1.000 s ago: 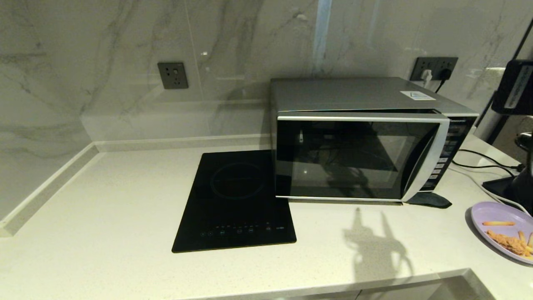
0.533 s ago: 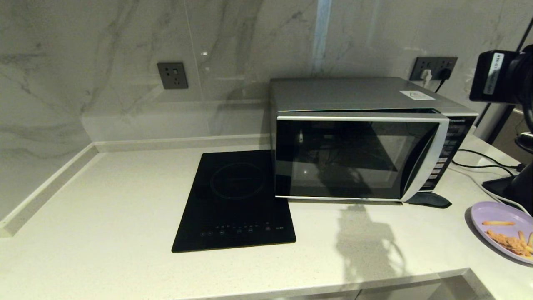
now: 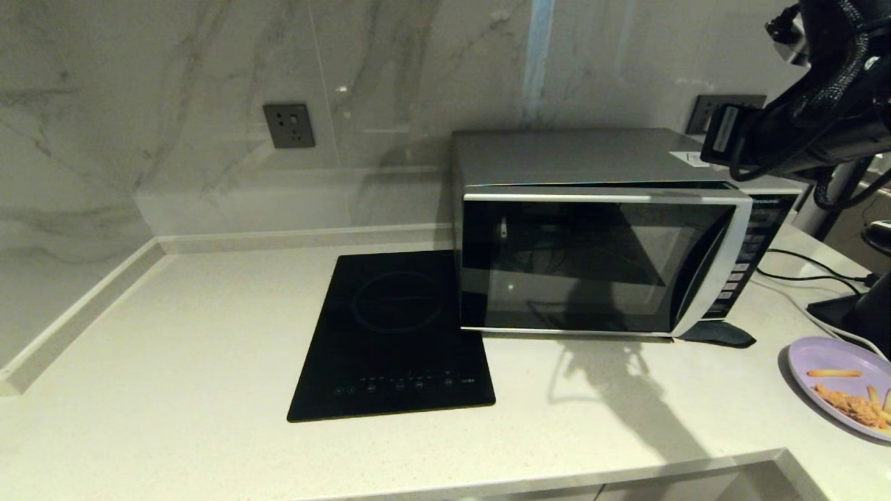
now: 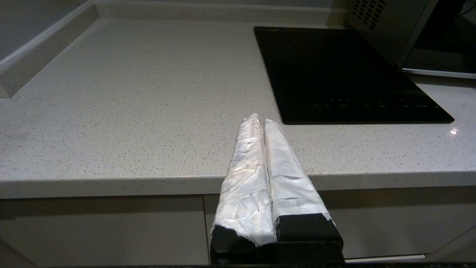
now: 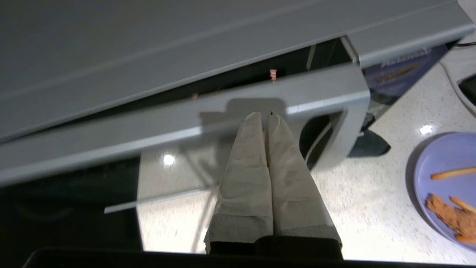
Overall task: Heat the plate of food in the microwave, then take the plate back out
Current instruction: Open the microwave oven
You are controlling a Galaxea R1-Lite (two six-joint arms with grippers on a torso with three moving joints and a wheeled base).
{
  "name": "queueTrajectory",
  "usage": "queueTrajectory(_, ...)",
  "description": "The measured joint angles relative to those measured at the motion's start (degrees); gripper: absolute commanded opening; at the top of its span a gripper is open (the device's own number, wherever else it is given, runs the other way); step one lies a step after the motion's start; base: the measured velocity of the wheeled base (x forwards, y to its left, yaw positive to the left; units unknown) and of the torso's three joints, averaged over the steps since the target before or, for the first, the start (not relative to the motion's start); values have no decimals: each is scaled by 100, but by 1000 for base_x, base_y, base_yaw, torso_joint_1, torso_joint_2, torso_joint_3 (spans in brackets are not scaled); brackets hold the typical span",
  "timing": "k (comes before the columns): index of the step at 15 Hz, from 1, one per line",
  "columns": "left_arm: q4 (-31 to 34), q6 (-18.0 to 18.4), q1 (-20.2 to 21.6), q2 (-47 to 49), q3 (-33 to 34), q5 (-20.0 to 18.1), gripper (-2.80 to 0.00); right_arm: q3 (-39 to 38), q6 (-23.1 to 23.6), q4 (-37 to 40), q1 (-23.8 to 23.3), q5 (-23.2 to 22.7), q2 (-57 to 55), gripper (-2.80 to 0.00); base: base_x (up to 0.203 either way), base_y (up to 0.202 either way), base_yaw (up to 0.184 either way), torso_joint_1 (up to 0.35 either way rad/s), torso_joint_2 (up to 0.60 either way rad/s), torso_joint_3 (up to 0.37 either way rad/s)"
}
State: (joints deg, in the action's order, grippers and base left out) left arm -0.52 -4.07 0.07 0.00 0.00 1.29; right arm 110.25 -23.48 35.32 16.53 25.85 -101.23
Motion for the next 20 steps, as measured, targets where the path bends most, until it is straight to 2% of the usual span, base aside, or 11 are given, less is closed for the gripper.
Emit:
queueTrajectory(3, 1, -2, 0, 0, 0, 2, -280, 227, 13, -29, -344, -191, -353, -280, 0, 0, 0, 0, 0, 0)
queueTrajectory(6, 1, 0, 0, 0, 0, -1, -280, 252, 184, -451, -702, -291, -600, -280, 0, 0, 0, 0, 0, 0)
queueTrajectory(9, 1, 0, 0, 0, 0, 0, -280, 235, 261, -550, -979, -524, -758, -280, 0, 0, 0, 0, 0, 0)
queueTrajectory(14, 1, 0, 0, 0, 0, 0, -280, 69, 251, -539, -1120, -615, -791, -280, 0, 0, 0, 0, 0, 0)
queueTrajectory(20, 3, 0, 0, 0, 0, 0, -280, -584, 273, -517, -1128, -775, -406, -280, 0, 0, 0, 0, 0, 0)
